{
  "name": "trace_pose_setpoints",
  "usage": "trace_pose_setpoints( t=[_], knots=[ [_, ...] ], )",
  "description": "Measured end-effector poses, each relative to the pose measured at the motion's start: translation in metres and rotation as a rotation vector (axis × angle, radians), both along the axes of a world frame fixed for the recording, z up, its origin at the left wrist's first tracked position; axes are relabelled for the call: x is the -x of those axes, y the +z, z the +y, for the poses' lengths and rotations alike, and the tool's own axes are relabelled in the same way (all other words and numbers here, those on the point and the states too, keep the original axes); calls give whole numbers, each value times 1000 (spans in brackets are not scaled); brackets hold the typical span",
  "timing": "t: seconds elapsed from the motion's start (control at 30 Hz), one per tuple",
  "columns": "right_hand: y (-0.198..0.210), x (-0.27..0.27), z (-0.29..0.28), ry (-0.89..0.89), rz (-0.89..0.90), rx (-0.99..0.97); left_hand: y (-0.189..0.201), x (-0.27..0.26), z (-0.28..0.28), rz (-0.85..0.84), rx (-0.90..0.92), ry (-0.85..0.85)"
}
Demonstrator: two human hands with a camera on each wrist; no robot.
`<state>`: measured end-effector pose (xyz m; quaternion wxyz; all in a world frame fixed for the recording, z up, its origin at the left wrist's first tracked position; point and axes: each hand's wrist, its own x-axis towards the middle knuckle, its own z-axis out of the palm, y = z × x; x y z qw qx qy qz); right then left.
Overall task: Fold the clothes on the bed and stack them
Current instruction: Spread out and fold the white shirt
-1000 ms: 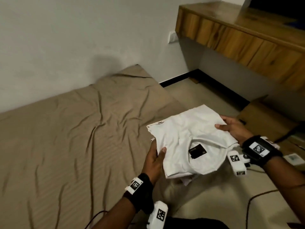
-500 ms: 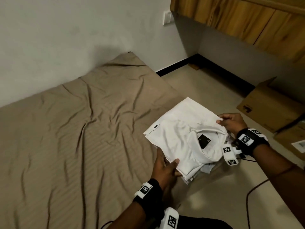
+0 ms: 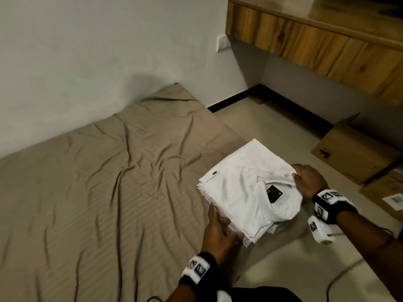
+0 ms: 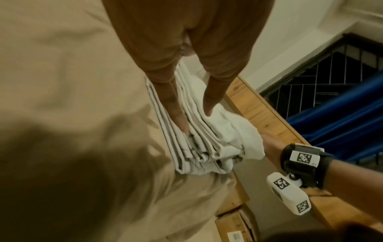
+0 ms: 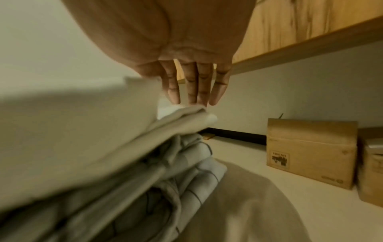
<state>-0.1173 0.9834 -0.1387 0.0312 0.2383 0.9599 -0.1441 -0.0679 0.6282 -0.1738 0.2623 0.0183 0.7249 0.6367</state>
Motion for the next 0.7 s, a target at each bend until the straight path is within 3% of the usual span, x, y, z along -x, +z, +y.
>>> trace_pose_setpoints(
  t=[0.2,0.27,0.33,0.4,0.5,0.6,0.7],
  knots=[
    [64,-9,-36,40,237,36,0,-62,-148,112,270,72],
    [87,-5,-64,66,232,116,14,-82,-210,98,420,72],
    [108,0,-115,110,167,219,42,-110,-276,95,583,-39],
    [117,4,-175,171,34,283,68,-140,-334,73,705,-90],
    [111,19,-288,361,-160,252,94,-179,-413,77,828,-23],
    [95,28,-422,579,-323,206,84,-208,-486,31,924,69],
    [53,23,-576,827,-448,115,68,-231,-552,-83,991,115]
  ],
)
